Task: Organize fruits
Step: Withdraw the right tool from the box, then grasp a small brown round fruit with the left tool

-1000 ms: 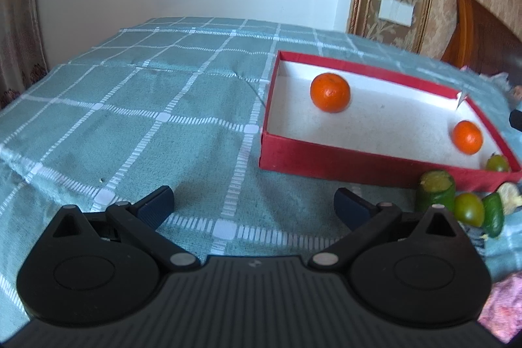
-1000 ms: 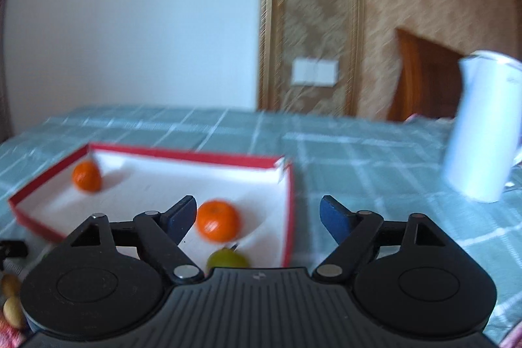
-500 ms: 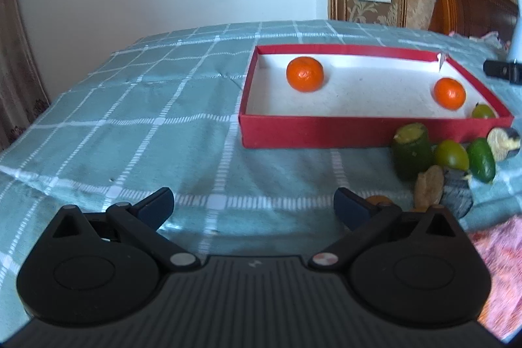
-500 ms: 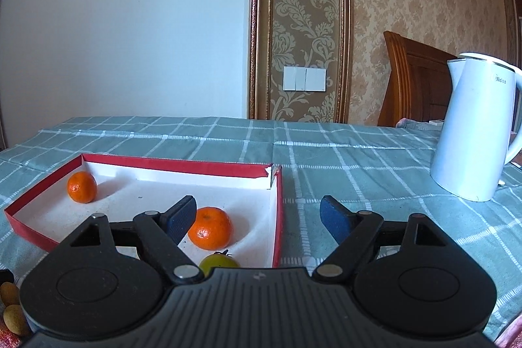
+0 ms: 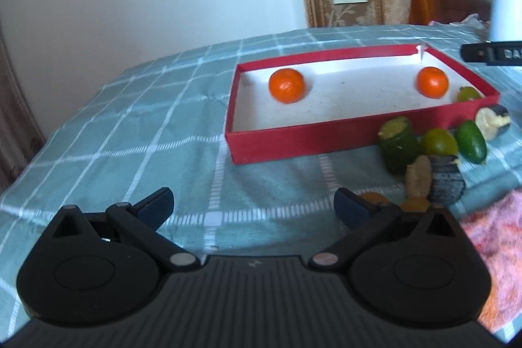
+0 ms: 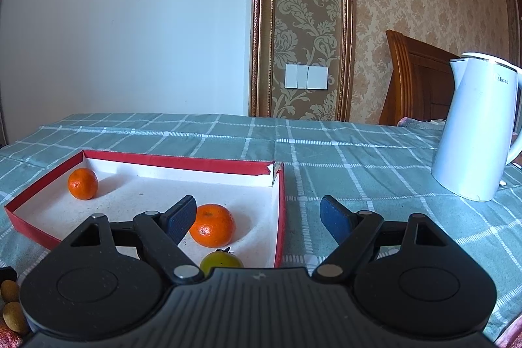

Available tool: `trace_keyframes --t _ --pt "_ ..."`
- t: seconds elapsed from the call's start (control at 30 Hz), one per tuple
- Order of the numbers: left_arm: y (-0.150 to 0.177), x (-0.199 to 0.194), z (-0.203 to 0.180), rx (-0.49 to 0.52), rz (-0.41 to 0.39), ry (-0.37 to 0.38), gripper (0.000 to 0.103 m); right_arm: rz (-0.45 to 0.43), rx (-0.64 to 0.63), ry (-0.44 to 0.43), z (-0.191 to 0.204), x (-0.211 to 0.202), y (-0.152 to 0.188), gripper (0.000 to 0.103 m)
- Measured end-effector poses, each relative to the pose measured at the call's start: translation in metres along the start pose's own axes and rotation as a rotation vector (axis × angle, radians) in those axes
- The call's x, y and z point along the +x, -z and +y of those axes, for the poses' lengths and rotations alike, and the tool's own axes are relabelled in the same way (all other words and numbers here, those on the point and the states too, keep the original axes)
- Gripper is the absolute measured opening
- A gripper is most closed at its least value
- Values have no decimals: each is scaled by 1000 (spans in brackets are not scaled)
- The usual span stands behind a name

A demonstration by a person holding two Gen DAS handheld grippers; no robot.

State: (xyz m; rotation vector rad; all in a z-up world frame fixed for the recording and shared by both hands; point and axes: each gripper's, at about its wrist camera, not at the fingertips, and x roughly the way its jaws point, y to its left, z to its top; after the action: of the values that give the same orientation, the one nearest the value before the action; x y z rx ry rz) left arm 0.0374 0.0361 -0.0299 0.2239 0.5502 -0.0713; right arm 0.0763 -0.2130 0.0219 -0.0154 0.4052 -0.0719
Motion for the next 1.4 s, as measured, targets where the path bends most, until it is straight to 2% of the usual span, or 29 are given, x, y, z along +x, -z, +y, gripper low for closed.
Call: trace_keyframes --t 0.13,0.2,0.3,0.37,0.47,0.53,0.7,0.87,1.0,1.1,1.13,1.17,1.23,1.4 --pt "2 -9 -1 17 -61 3 103 9 -10 1 2 2 1 83" --pt "2 -15 3 12 -86 29 103 9 -15 2 3 1 1 83" --pt "0 -22 7 37 -104 133 103 8 -17 2 4 1 1 83" --pt "-2 -20 5 76 -79 204 103 10 -18 1 4 2 1 83" --pt "-3 -16 3 106 -64 230 103 13 -28 6 6 2 2 83" --pt "-5 -10 10 86 -39 276 103 14 -36 11 7 2 2 83" --pt "-6 -1 24 106 22 398 92 23 -46 15 9 5 3 83" --pt "-7 4 26 126 44 430 88 23 -52 17 10 5 3 83" --pt "-5 1 13 173 17 404 82 24 -63 25 11 7 4 83" --pt "-3 -2 6 195 -2 392 70 31 -66 27 11 9 5 83" --pt "-3 -2 4 189 0 401 60 33 -67 28 11 9 5 83" --pt "-3 -3 4 177 6 417 45 34 -69 29 12 9 5 83" --pt "-4 -4 1 153 19 455 26 31 -70 29 12 9 5 83" --pt "-1 -7 -8 147 -5 410 24 27 -72 28 13 9 6 83"
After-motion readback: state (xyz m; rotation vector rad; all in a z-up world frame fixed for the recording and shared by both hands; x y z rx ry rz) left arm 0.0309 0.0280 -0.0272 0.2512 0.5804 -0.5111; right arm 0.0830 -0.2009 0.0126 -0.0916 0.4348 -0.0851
